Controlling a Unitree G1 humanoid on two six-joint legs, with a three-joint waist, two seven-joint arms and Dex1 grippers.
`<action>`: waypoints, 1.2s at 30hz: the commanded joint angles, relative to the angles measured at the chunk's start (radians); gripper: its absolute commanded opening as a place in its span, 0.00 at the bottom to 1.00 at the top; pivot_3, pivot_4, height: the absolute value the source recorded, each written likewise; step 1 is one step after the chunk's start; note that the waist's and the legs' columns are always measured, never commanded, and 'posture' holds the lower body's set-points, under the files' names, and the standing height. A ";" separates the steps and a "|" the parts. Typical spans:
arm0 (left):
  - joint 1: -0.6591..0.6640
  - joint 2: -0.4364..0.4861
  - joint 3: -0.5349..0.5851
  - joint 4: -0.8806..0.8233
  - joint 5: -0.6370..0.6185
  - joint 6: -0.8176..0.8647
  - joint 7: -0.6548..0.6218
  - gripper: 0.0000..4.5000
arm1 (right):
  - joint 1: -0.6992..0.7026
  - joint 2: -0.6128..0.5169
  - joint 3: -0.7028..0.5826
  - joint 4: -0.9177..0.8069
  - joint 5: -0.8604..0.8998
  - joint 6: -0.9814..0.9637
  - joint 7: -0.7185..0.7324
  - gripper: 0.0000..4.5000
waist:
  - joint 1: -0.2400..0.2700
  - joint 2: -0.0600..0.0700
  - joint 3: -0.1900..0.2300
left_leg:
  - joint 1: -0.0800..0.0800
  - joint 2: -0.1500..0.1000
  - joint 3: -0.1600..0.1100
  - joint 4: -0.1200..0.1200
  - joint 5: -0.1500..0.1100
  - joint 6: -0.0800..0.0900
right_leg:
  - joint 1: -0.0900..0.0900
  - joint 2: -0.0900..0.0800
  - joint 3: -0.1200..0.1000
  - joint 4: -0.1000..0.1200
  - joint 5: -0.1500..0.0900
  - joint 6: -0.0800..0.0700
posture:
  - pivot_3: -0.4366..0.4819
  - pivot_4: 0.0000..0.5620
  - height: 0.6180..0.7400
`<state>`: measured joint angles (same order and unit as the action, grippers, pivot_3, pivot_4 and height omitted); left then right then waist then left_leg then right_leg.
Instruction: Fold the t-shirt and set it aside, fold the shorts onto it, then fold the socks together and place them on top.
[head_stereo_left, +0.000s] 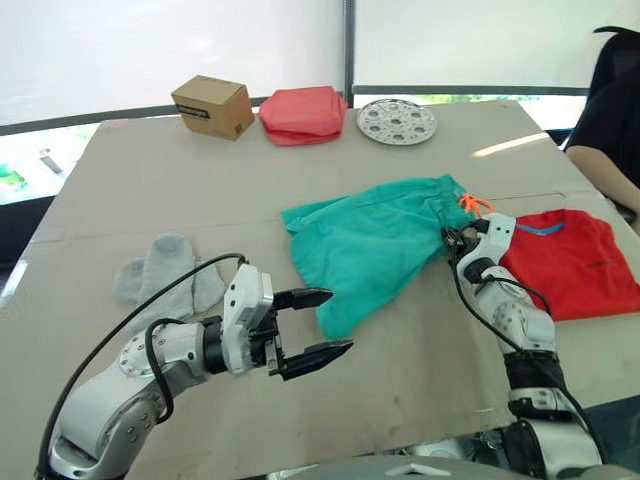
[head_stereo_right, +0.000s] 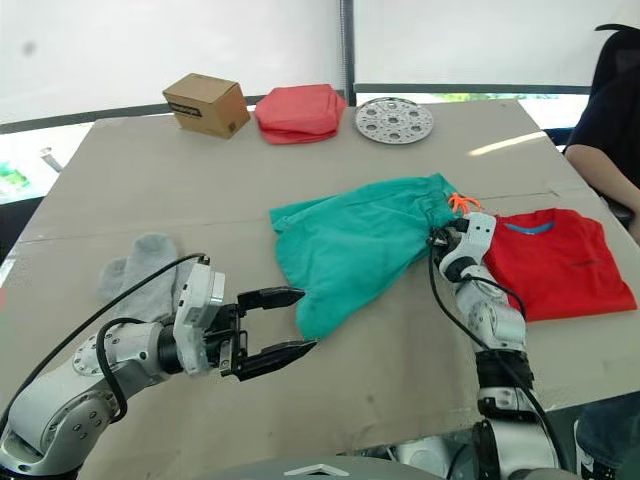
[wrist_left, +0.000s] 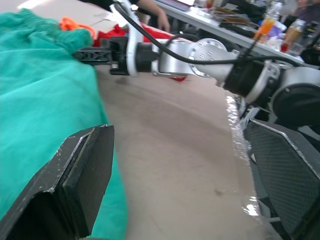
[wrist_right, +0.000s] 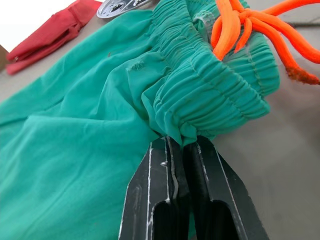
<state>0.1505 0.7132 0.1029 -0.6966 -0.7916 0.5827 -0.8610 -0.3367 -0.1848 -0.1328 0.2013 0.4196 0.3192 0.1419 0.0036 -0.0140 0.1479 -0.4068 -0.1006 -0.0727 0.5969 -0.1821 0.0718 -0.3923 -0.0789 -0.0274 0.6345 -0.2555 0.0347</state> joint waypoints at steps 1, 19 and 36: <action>-0.010 -0.013 -0.006 0.011 0.029 -0.039 0.006 1.00 | 0.031 -0.122 0.049 -0.128 -0.203 -0.133 0.004 0.01 | 0.013 0.007 0.003 | -0.003 0.000 0.000 0.000 0.000 0.000 | -0.004 0.000 0.000 0.000 0.000 0.000 | 0.48 0.27 1.00; 0.149 0.010 0.140 0.203 0.139 -0.223 -0.129 1.00 | -0.134 -0.376 0.582 -0.074 -0.679 -0.928 0.435 0.01 | -0.008 0.001 0.010 | -0.009 0.009 0.000 0.002 -0.004 -0.007 | -0.010 0.007 -0.005 -0.008 0.014 -0.003 | 0.48 0.27 1.00; 0.240 -0.012 0.202 0.092 0.105 -0.216 -0.067 1.00 | -0.031 -0.640 0.380 -0.494 0.157 0.057 0.918 1.00 | 0.023 0.002 0.012 | -0.009 0.010 -0.001 0.003 -0.005 -0.006 | -0.009 0.007 -0.006 -0.008 0.017 -0.006 | 0.48 0.27 1.00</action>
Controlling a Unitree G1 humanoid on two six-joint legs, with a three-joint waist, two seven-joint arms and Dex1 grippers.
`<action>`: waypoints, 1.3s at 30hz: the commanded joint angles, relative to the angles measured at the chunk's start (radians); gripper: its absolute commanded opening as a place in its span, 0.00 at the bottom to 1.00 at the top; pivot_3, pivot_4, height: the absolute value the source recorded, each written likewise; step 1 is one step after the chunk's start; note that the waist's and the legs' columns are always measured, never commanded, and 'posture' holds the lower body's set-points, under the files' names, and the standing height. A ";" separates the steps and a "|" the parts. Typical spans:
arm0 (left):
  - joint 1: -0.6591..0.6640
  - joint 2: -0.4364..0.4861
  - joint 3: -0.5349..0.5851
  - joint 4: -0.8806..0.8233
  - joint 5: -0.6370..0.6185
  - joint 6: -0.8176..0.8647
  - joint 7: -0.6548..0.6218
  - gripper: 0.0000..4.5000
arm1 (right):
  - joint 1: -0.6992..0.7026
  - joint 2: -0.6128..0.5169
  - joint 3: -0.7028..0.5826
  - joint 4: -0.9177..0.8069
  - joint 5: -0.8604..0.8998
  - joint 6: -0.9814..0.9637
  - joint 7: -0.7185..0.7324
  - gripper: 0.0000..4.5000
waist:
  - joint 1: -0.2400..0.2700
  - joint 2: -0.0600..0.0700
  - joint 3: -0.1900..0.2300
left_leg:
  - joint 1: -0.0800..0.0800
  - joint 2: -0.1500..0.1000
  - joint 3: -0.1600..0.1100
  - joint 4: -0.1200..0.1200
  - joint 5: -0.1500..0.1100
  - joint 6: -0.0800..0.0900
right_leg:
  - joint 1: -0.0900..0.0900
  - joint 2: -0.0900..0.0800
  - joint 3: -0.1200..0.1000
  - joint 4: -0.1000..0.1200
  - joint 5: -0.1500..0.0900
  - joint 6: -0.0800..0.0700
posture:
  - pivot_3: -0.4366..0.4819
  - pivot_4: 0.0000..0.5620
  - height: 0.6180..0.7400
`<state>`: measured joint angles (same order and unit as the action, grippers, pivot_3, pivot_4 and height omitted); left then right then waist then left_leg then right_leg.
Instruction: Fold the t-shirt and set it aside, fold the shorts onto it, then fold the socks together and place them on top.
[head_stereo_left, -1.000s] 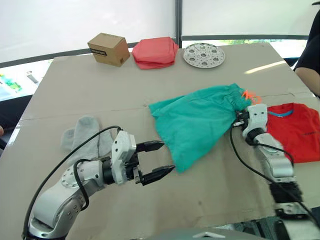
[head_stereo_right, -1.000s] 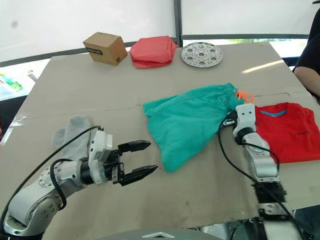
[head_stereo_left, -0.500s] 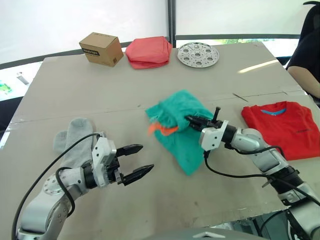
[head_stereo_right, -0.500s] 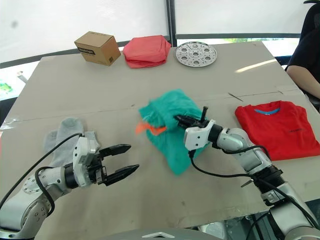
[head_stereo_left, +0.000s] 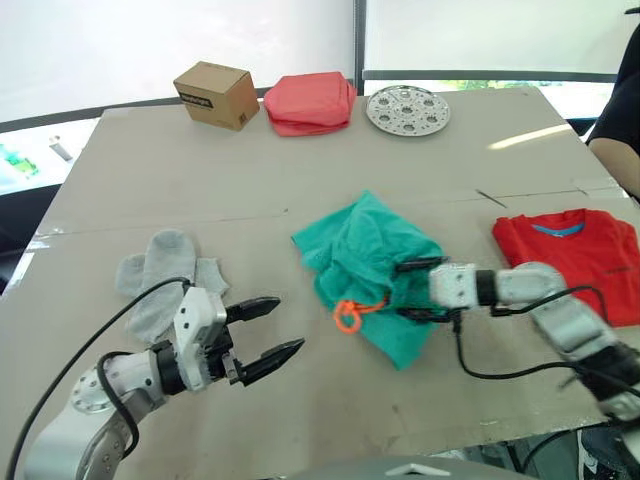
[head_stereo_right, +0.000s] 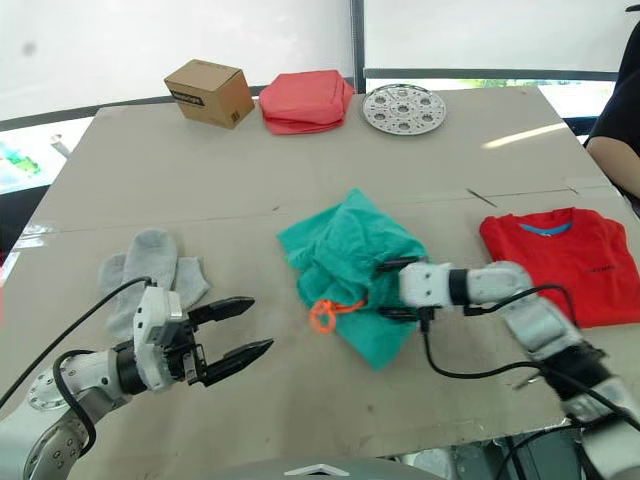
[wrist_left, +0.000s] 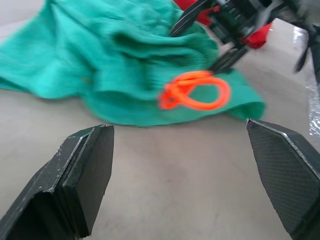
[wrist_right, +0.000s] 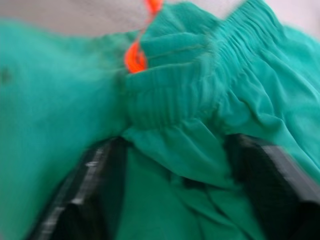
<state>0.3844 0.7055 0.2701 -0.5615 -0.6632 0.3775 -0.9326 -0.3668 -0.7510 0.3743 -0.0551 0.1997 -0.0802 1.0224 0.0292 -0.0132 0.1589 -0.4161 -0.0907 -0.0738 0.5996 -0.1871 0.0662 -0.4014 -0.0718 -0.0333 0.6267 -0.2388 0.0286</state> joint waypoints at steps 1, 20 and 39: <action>0.005 -0.004 0.036 -0.044 -0.024 -0.010 0.004 1.00 | -0.008 -0.086 -0.146 -0.265 0.430 0.536 0.039 1.00 | -0.007 0.001 0.001 | 0.000 0.001 0.000 0.000 0.000 0.000 | 0.000 0.000 0.000 0.000 -0.002 0.003 | 0.48 0.27 1.00; 0.104 -0.044 0.096 -0.156 -0.011 -0.005 0.094 1.00 | -0.566 0.283 0.227 0.561 -0.026 0.544 0.131 1.00 | -0.029 0.000 0.000 | 0.001 0.002 0.002 0.001 -0.003 0.000 | -0.003 -0.002 -0.004 -0.001 0.004 -0.005 | 0.48 0.27 1.00; 0.060 -0.054 0.017 -0.065 0.050 -0.082 0.029 1.00 | -0.501 0.319 0.075 0.675 -0.223 0.380 0.114 0.02 | -0.028 0.001 -0.012 | 0.015 0.003 0.002 0.001 -0.003 -0.002 | 0.010 0.000 -0.002 0.001 0.001 0.000 | 0.48 0.27 1.00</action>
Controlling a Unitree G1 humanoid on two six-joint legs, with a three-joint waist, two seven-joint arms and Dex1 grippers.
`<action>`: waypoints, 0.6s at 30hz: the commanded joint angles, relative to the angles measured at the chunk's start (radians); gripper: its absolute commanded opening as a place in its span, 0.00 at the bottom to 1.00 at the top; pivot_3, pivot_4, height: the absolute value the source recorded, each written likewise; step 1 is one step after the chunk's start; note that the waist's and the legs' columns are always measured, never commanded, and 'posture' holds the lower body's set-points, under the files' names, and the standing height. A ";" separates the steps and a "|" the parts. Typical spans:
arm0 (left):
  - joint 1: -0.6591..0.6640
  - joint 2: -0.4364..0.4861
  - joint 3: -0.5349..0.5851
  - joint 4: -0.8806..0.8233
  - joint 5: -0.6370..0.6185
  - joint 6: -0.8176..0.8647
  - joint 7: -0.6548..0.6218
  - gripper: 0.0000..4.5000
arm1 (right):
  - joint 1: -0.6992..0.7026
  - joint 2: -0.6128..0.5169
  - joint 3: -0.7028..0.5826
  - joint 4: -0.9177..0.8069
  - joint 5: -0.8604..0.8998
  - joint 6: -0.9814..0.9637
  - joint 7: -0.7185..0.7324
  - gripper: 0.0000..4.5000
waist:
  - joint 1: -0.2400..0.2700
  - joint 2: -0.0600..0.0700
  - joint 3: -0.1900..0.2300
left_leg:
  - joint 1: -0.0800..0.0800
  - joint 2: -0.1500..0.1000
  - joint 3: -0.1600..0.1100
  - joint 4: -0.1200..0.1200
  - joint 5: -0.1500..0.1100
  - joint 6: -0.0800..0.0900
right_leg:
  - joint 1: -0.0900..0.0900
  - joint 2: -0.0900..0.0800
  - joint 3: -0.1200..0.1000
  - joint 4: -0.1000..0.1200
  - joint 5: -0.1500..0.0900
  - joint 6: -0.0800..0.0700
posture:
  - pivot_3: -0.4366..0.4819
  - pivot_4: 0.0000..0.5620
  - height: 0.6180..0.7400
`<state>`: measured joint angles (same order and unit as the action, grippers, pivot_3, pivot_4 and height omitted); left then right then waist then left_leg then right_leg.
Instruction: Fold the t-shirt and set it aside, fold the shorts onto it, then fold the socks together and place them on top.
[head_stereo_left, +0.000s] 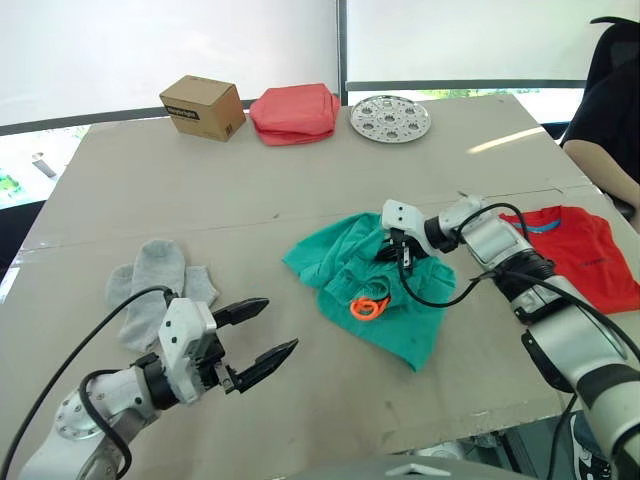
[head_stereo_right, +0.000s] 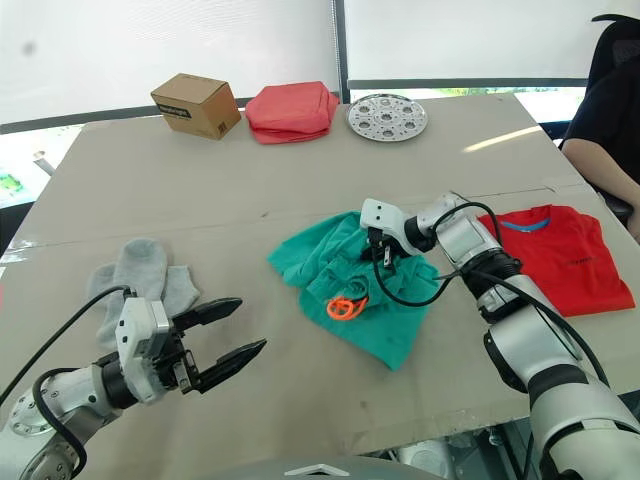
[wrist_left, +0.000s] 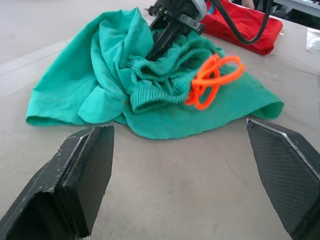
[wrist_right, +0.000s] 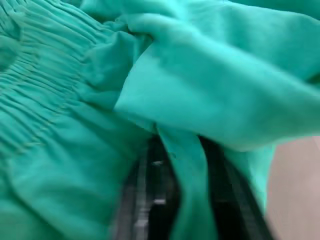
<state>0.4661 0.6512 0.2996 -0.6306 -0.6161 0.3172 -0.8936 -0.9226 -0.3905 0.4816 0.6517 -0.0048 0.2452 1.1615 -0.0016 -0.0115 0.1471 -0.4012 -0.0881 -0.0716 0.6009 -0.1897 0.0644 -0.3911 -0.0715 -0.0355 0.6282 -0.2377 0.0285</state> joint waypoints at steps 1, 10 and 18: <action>-0.033 0.000 -0.018 0.009 0.003 -0.021 -0.011 1.00 | 0.074 -0.050 -0.054 -0.078 -0.007 0.068 -0.027 0.02 | 0.007 0.000 0.000 | 0.000 0.000 0.000 0.000 0.000 0.000 | 0.000 0.000 0.000 0.000 0.000 0.000 | 0.48 0.27 1.00; -0.124 0.006 -0.070 0.052 0.000 -0.004 -0.026 1.00 | 0.231 -0.090 -0.241 -0.482 0.117 0.386 -0.126 0.02 | 0.016 0.002 0.002 | -0.010 0.000 0.000 -0.001 0.000 0.000 | -0.011 0.000 -0.001 0.000 0.003 -0.005 | 0.48 0.27 1.00; -0.160 0.024 -0.077 0.064 -0.012 0.016 -0.038 1.00 | 0.255 -0.151 -0.343 -0.663 0.250 0.606 -0.139 0.86 | 0.015 0.002 0.002 | -0.013 0.000 0.000 0.000 0.000 0.000 | -0.013 0.000 -0.001 0.000 0.003 -0.005 | 0.48 0.27 1.00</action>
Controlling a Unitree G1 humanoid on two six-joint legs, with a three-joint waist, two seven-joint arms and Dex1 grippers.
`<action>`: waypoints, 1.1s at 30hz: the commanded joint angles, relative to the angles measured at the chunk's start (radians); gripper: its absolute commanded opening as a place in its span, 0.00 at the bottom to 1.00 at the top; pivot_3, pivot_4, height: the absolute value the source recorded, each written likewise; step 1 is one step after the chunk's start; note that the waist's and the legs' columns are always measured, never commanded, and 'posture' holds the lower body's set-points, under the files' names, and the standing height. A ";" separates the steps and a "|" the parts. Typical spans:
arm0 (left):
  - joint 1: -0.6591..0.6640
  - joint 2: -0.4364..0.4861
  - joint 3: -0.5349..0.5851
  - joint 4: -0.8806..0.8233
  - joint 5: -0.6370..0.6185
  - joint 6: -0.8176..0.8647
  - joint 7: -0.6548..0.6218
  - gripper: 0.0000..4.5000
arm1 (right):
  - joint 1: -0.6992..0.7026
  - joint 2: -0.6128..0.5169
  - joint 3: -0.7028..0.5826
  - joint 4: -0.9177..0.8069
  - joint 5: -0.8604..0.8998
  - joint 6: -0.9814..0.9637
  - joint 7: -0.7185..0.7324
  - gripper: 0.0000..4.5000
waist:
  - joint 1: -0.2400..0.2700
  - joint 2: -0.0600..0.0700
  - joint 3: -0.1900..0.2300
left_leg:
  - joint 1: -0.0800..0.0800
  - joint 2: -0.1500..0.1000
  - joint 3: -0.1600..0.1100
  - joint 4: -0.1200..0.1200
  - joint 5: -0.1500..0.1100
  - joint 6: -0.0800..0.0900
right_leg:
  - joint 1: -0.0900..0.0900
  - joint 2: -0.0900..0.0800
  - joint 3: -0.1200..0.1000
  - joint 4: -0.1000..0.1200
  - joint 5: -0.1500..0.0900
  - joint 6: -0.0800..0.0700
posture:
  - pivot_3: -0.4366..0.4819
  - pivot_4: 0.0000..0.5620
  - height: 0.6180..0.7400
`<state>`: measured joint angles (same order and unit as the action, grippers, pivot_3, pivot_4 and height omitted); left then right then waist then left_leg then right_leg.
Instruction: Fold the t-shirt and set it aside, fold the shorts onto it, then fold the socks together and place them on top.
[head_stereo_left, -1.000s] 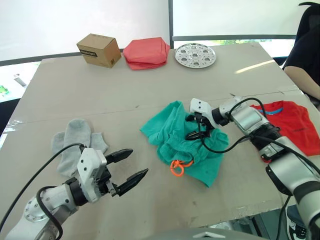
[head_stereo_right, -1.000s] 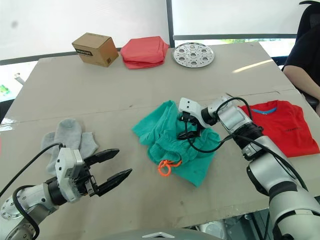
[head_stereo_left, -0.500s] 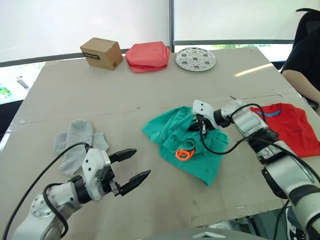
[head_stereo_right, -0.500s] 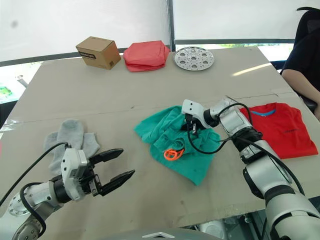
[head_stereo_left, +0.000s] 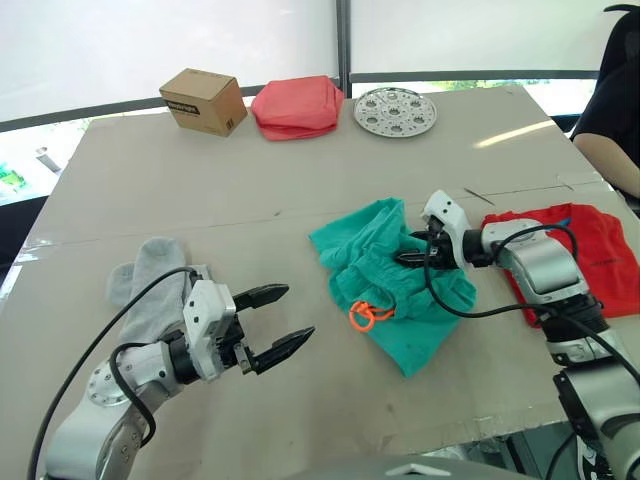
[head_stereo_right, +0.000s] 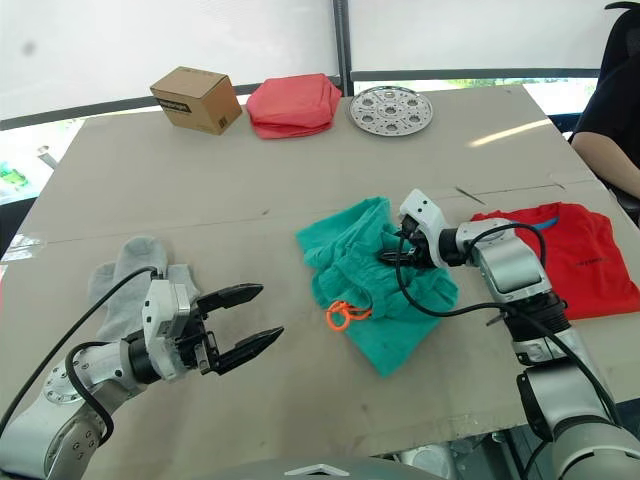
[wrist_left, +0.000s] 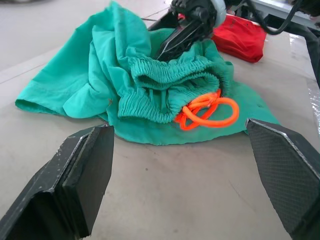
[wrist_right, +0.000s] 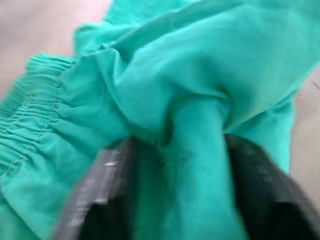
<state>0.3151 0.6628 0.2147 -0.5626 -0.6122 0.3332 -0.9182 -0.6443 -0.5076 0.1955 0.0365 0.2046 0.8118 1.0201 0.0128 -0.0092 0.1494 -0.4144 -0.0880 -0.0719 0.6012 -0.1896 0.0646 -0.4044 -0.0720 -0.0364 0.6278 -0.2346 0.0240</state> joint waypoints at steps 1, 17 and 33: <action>-0.013 0.015 0.009 -0.002 -0.018 0.003 -0.014 1.00 | -0.033 -0.043 -0.066 -0.044 0.048 0.050 -0.002 0.90 | 0.001 0.000 0.000 | 0.000 0.000 0.000 0.000 0.000 0.000 | 0.000 0.000 0.000 0.000 0.000 0.000 | 0.48 0.27 1.00; 0.002 0.011 0.018 -0.039 -0.020 0.021 0.009 1.00 | -0.155 0.051 0.160 0.476 -0.080 -0.132 0.171 0.94 | -0.030 -0.005 -0.003 | 0.002 0.002 0.000 0.001 0.000 0.000 | 0.002 0.001 -0.001 0.000 0.001 -0.002 | 0.48 0.27 1.00; -0.045 0.003 -0.045 -0.042 -0.023 0.026 0.002 1.00 | 0.022 -0.009 -0.077 -0.005 0.002 -0.021 0.030 0.01 | -0.011 -0.002 -0.002 | 0.007 0.002 0.000 0.001 0.000 -0.001 | 0.007 0.002 -0.001 0.001 -0.001 0.002 | 0.48 0.27 1.00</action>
<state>0.2818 0.6673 0.1785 -0.5795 -0.6228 0.3631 -0.9119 -0.6086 -0.4935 0.1971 0.1354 0.1504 0.7187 1.0671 0.0015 -0.0114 0.1474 -0.4098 -0.0858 -0.0717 0.6024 -0.1898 0.0641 -0.3996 -0.0704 -0.0372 0.6283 -0.2347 0.0242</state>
